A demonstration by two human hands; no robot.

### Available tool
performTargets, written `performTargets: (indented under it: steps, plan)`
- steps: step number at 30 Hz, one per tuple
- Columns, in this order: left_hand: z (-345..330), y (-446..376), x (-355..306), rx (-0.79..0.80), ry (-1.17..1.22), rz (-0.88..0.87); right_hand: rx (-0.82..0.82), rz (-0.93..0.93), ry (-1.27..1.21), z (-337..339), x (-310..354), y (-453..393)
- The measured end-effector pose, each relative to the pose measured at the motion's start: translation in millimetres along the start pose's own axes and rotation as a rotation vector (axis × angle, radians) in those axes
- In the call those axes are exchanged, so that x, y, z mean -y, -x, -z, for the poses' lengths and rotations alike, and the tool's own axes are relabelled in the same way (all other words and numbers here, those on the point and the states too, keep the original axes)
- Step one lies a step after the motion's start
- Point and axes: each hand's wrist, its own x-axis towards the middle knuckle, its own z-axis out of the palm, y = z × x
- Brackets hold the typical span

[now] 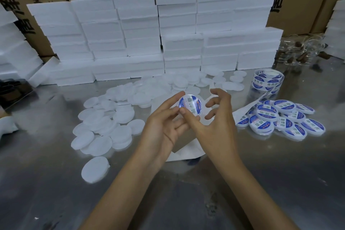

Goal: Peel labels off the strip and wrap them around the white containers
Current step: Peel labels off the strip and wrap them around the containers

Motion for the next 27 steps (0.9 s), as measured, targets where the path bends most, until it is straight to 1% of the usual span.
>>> performTargets:
  steps: [4,6,9,12,14,17,19,21,22,25,27]
  plan:
    - [1,1,1,0.054,0.003,0.031,0.029,0.024,0.193,7,-8,-5]
    - [3,1,0,0.089,-0.009,0.045,0.056,0.061,0.246,11,-10,-6]
    - [6,2,-2,0.132,-0.052,0.076,0.037,0.104,0.202,14,-11,-8]
    - [6,3,0,0.174,-0.119,0.102,-0.012,0.083,0.11,17,-12,-14]
    - [5,2,0,0.14,-0.207,0.054,0.026,0.091,0.092,20,-14,-16]
    - [7,3,-1,0.034,-0.436,-0.068,0.104,0.138,0.106,24,-16,-16]
    - [9,3,-2,0.007,-0.512,-0.098,0.16,0.148,0.074,23,-17,-16]
    - [10,3,-3,-0.001,-0.537,-0.097,0.207,0.127,0.038,23,-17,-15]
    - [9,3,-2,-0.015,-0.53,-0.1,0.229,0.132,0.071,23,-18,-14]
    - [7,3,0,-0.086,-0.511,-0.142,0.277,0.187,0.289,22,-18,-11]
    - [6,5,2,-0.12,-0.501,-0.159,0.284,0.207,0.334,21,-20,-11]
